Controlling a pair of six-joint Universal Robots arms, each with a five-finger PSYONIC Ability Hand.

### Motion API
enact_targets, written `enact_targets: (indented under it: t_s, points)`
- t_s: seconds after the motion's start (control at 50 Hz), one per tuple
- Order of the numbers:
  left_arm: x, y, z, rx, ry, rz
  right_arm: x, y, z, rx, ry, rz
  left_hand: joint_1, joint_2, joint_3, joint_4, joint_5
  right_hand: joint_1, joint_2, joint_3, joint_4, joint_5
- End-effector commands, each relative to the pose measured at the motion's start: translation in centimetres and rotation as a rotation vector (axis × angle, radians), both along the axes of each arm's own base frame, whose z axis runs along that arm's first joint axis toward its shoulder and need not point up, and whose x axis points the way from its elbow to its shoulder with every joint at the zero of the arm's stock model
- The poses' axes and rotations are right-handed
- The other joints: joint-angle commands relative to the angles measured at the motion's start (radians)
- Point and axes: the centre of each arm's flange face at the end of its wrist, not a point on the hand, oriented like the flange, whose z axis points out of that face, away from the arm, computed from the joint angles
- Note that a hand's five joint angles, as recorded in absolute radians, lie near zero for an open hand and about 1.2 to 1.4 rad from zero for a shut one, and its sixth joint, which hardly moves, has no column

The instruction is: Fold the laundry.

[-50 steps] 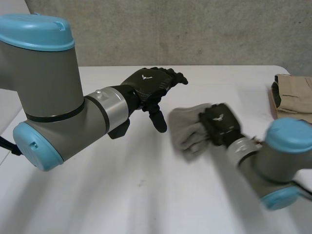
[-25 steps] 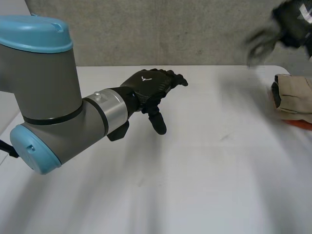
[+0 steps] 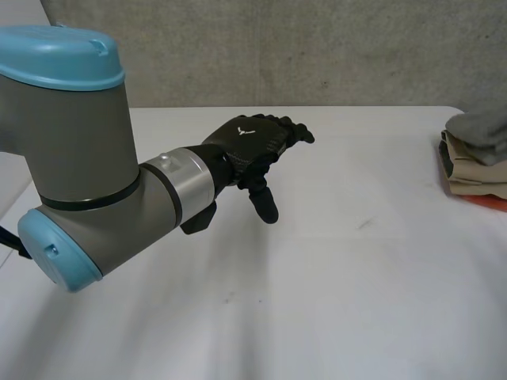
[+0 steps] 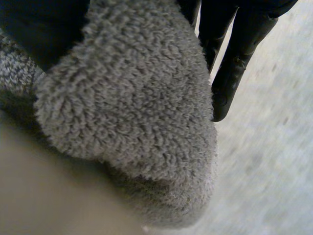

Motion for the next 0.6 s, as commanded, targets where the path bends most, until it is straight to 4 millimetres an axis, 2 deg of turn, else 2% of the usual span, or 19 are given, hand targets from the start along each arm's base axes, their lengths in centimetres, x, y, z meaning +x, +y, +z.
enact_targets:
  t_s: [0.02,0.04,0.06,0.1,0.12,0.14,0.16,0.22,0.24,0.3,0.32,0.36,0.38,0.44,0.46,0.52,0.54,0.58,0.6]
  points:
    - [0.0,0.1,-0.6,0.015,-0.012,0.001,-3.3,1.8,-4.0,0.122,-0.032,0.000,0.017,0.004,-0.002,0.004,0.009,0.504,0.246,0.261,0.204,0.341]
    - [0.1,0.1,-0.6,0.016,-0.013,0.002,-3.4,2.1,-4.3,0.137,-0.036,0.004,0.017,0.004,-0.002,0.004,0.009,0.504,0.246,0.261,0.204,0.341]
    - [0.1,0.1,-0.6,0.016,-0.013,0.002,-3.3,2.3,-4.4,0.144,-0.038,0.006,0.017,0.004,-0.002,0.004,0.009,0.345,0.088,0.102,0.045,0.182]
    - [0.1,0.1,-0.6,0.014,-0.011,0.002,-3.4,2.5,-4.4,0.153,-0.040,0.001,0.017,0.004,-0.002,0.004,0.009,-0.226,-0.483,-0.468,-0.526,-0.389]
    - [0.1,0.1,-0.6,0.014,-0.011,0.002,-3.5,2.8,-3.8,0.154,-0.038,-0.011,0.017,0.004,-0.002,0.004,0.009,-0.718,-0.975,-0.960,-1.018,-0.881]
    - [0.1,0.1,-0.5,0.014,-0.011,0.002,-3.6,2.9,-3.0,0.149,-0.035,-0.020,0.020,0.007,0.001,0.007,0.012,-0.718,-0.975,-0.960,-1.018,-0.881]
    - [0.1,0.1,-0.5,0.014,-0.011,0.002,-3.8,3.2,-0.8,0.138,-0.028,-0.032,0.020,0.007,0.001,0.007,0.012,-0.718,-0.975,-0.960,-1.018,-0.881]
    - [0.1,0.1,-0.4,0.011,-0.009,0.002,-4.1,3.7,2.2,0.127,-0.028,-0.065,0.020,0.007,0.001,0.007,0.012,-0.718,-0.975,-0.960,-1.018,-0.881]
    - [0.1,0.1,-0.4,0.012,-0.010,0.002,-4.3,4.0,4.0,0.118,-0.031,-0.100,0.020,0.007,0.001,0.007,0.012,-0.718,-0.975,-0.960,-1.018,-0.881]
    - [0.2,0.2,-0.4,0.011,-0.009,0.002,-4.7,4.2,6.7,0.092,-0.035,-0.166,0.020,0.007,0.001,0.007,0.012,-0.718,-0.975,-0.960,-1.018,-0.881]
    - [0.2,0.2,-0.3,0.011,-0.009,0.002,-4.8,4.4,8.8,0.063,-0.033,-0.209,0.020,0.007,0.001,0.007,0.012,-0.718,-0.975,-0.960,-1.018,-0.881]
    - [0.2,0.2,-0.3,0.010,-0.010,0.002,-4.9,4.5,10.6,0.037,-0.032,-0.244,0.020,0.007,0.001,0.007,0.012,-0.718,-0.975,-0.960,-1.018,-0.881]
    - [0.2,0.2,-0.3,0.011,-0.009,0.002,-4.7,4.8,12.3,0.016,-0.032,-0.275,0.020,0.007,0.001,0.007,0.012,-0.718,-0.975,-0.960,-1.018,-0.881]
    - [0.2,0.3,-0.1,0.005,-0.005,0.004,-4.3,5.4,14.6,0.006,-0.043,-0.329,0.020,0.007,0.001,0.007,0.012,-0.718,-0.975,-0.960,-1.018,-0.881]
    - [0.3,0.3,0.1,0.001,-0.002,0.005,-3.4,5.9,15.9,0.009,-0.048,-0.343,0.017,0.004,-0.002,0.004,0.009,-0.718,-0.975,-0.960,-1.018,-0.881]
    - [0.7,0.3,1.0,-0.016,0.012,0.013,-1.5,7.0,18.2,0.009,-0.055,-0.362,0.014,0.001,-0.005,0.001,0.006,-0.718,-0.975,-0.960,-1.018,-0.881]
    - [0.8,0.3,1.1,-0.019,0.014,0.018,0.0,7.9,19.5,0.008,-0.059,-0.365,0.011,-0.002,-0.008,-0.002,0.003,-0.718,-0.975,-0.960,-1.018,-0.881]
    - [1.0,0.3,1.8,-0.032,0.030,0.028,1.8,8.7,20.2,0.018,-0.066,-0.362,0.008,-0.005,-0.011,-0.005,0.000,-0.718,-0.975,-0.960,-1.018,-0.881]
    - [1.2,0.2,2.2,-0.037,0.036,0.038,3.4,9.1,20.4,0.028,-0.073,-0.348,0.005,-0.008,-0.014,-0.008,-0.003,-0.718,-0.975,-0.960,-1.018,-0.881]
